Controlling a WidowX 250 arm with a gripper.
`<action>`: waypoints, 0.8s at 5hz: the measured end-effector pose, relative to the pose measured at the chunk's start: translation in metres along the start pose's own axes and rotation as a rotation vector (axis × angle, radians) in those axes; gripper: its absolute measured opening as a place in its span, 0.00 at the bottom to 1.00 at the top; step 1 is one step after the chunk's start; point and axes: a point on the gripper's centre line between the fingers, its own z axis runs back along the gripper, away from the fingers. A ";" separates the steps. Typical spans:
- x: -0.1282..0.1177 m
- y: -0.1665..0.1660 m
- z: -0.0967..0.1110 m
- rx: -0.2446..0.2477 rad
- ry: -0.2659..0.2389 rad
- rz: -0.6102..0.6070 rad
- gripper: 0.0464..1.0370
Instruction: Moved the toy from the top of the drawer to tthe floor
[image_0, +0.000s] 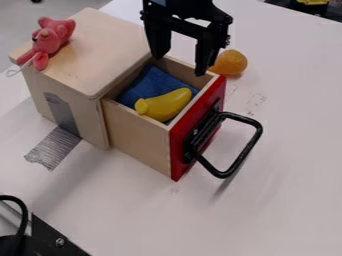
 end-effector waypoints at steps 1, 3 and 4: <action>-0.003 0.000 -0.008 -0.002 0.029 0.002 0.96; -0.024 0.074 0.013 -0.015 0.004 0.121 0.96; -0.035 0.109 0.030 -0.005 -0.024 0.158 0.96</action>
